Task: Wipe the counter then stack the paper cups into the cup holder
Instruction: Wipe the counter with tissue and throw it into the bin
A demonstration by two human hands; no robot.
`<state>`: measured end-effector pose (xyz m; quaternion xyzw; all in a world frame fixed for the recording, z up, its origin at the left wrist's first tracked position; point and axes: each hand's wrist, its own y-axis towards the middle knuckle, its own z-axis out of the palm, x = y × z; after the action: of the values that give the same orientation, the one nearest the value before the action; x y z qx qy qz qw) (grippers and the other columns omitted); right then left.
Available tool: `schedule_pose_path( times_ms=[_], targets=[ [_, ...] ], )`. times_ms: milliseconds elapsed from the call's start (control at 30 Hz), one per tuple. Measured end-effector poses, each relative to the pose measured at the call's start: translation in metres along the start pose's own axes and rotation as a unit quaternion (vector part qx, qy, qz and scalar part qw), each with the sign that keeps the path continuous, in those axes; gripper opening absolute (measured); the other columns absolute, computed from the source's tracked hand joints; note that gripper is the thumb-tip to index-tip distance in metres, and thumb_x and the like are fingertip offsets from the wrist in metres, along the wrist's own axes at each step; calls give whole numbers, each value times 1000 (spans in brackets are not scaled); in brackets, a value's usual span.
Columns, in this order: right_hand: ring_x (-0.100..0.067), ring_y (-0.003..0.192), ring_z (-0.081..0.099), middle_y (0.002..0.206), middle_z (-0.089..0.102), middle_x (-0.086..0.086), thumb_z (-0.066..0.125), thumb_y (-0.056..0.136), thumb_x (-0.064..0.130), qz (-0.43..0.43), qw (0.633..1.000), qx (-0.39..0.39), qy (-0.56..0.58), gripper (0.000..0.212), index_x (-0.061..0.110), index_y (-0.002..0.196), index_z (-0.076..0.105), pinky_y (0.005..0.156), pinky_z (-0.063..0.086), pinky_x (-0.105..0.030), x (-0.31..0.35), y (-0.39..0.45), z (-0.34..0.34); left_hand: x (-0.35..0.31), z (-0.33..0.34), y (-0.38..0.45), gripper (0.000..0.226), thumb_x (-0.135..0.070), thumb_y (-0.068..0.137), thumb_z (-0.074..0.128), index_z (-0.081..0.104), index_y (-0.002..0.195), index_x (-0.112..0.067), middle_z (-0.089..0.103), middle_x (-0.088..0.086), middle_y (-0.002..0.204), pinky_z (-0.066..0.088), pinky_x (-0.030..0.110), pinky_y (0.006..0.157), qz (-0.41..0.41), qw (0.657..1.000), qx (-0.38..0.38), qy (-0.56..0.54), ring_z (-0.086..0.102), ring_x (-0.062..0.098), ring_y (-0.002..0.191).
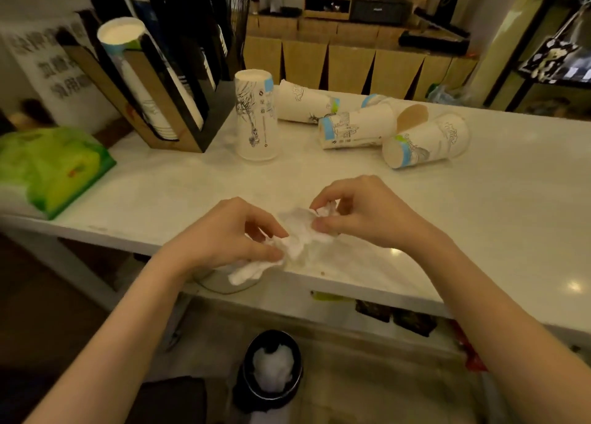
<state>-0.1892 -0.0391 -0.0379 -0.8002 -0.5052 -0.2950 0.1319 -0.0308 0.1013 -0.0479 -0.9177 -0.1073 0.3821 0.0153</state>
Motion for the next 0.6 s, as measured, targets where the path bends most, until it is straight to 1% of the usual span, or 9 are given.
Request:
schedule_pose_path(
  times_ms=[100, 167, 200, 267, 300, 400, 467, 533, 600],
  targets=[
    [-7, 57, 53, 71, 62, 15, 74, 71, 23, -8, 998, 50, 35, 11, 26, 80, 69, 56, 41, -12, 15, -6, 16, 11, 3, -20, 17, -28, 66, 77, 74, 83, -27, 72, -1, 76, 47, 24, 68, -30, 990, 138, 1, 59, 9, 67],
    [-13, 58, 59, 72, 64, 13, 74, 70, 20, -6, 995, 79, 62, 10, 25, 77, 68, 54, 44, -17, 25, -12, 27, 19, 9, -28, 13, -22, 68, 76, 74, 81, -26, 67, -15, 61, 43, 15, 61, -53, 983, 177, 1, 56, 0, 59],
    [-17, 59, 61, 74, 67, 9, 74, 70, 19, -5, 993, 93, 69, 10, 24, 77, 69, 54, 46, -21, 29, -16, 33, 25, 13, -31, 12, -20, 68, 76, 74, 77, -27, 64, -18, 56, 43, 14, 60, -65, 981, 183, -3, 55, -2, 57],
    [-14, 59, 60, 73, 68, 5, 73, 70, 19, -12, 991, 123, 58, 12, 20, 81, 72, 55, 46, -22, 37, -24, 48, 37, 23, -39, 13, -18, 68, 76, 70, 66, -29, 62, -18, 52, 42, 15, 59, -75, 979, 189, -16, 54, -1, 53],
    [-7, 58, 58, 69, 66, 8, 73, 70, 19, -13, 989, 137, 48, 13, 18, 83, 72, 54, 43, -18, 41, -29, 57, 44, 28, -43, 14, -16, 68, 75, 69, 64, -29, 63, -16, 53, 42, 16, 59, -78, 978, 191, -24, 55, 0, 54],
    [-2, 61, 53, 65, 62, 12, 70, 73, 20, -2, 985, 168, 32, 15, 14, 86, 73, 55, 41, -15, 47, -44, 94, 74, 51, -59, 8, -12, 69, 73, 71, 71, -20, 64, -9, 61, 45, 20, 63, -107, 980, 164, -40, 56, 0, 55],
    [-4, 63, 54, 72, 65, 7, 69, 74, 22, 25, 985, 171, 20, 18, 15, 90, 73, 58, 42, -18, 40, -54, 126, 99, 70, -67, 11, -10, 70, 72, 71, 77, -19, 65, -10, 62, 46, 15, 59, -141, 979, 134, -62, 57, -4, 55],
    [-5, 67, 56, 81, 67, 2, 70, 73, 23, 82, 984, 156, 28, 22, 14, 93, 72, 62, 44, -21, 23, -64, 158, 126, 91, -72, 18, -11, 69, 73, 69, 85, -17, 66, -4, 70, 48, 19, 60, -180, 973, 108, -90, 63, 6, 66],
    [-13, 72, 62, 85, 70, -2, 70, 74, 22, 147, 978, 137, 56, 20, 14, 92, 71, 63, 46, -24, 1, -73, 189, 151, 112, -75, 23, -12, 68, 75, 65, 89, -17, 64, 2, 77, 49, 26, 64, -220, 966, 83, -108, 62, 18, 76]
  ],
)
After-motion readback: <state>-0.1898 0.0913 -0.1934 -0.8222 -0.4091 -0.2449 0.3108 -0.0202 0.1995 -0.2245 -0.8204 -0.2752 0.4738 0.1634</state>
